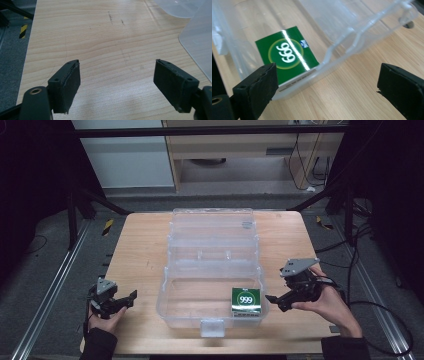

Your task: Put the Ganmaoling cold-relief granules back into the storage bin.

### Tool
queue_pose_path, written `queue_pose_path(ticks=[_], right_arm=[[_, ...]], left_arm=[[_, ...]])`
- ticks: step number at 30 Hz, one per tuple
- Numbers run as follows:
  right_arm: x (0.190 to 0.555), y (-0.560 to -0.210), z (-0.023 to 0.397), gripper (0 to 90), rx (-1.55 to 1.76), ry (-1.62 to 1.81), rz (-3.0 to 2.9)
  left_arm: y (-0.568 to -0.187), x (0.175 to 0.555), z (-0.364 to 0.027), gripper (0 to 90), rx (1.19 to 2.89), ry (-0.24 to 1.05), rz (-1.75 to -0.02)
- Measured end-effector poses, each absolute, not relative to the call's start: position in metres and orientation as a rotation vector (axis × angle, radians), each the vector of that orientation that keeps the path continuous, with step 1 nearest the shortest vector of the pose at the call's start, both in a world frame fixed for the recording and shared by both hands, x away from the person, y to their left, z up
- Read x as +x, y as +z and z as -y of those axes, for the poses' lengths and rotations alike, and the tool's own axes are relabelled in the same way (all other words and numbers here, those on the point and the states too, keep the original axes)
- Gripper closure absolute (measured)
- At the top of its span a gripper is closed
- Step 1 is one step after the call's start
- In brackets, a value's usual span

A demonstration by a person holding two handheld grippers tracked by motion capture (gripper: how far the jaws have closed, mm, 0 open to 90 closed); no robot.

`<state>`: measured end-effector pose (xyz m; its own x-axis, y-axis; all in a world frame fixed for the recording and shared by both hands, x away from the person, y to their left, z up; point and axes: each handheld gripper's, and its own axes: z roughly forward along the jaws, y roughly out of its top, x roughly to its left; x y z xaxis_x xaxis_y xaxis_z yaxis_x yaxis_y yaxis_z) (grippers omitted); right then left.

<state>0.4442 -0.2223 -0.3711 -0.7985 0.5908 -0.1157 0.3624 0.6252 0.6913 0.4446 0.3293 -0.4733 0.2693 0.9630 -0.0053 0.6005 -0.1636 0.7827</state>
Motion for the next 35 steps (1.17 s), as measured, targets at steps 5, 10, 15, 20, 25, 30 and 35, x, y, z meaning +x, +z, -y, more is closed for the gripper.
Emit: queue_pose_path(ticks=[5, 10, 15, 20, 25, 30, 35], right_arm=[[0.442, -0.382, 0.235, 2.1, 0.873, 1.008, -2.438], [0.442, -0.393, 0.246, 2.2, 1.001, 1.06, -2.32], [0.446, -0.405, 0.259, 2.1, 1.156, 1.068, -2.174], [0.447, -0.417, 0.271, 2.2, 1.264, 1.112, -2.031], [0.449, -0.435, 0.281, 2.2, 1.344, 1.115, -1.968], [0.453, -0.457, 0.287, 2.2, 1.381, 1.089, -1.952], [0.456, -0.47, 0.294, 2.2, 1.425, 1.073, -1.935]], left_arm=[[-0.473, 0.444, -0.33, 20.9, 1.858, 0.678, -1.415], [-0.473, 0.444, -0.33, 21.1, 1.859, 0.677, -1.414], [-0.473, 0.444, -0.33, 21.6, 1.86, 0.675, -1.413], [-0.473, 0.444, -0.329, 22.8, 1.863, 0.671, -1.41], [-0.474, 0.445, -0.329, 23.9, 1.867, 0.668, -1.411], [-0.474, 0.444, -0.328, 25.3, 1.872, 0.67, -1.412], [-0.476, 0.445, -0.327, 26.0, 1.882, 0.67, -1.414]])
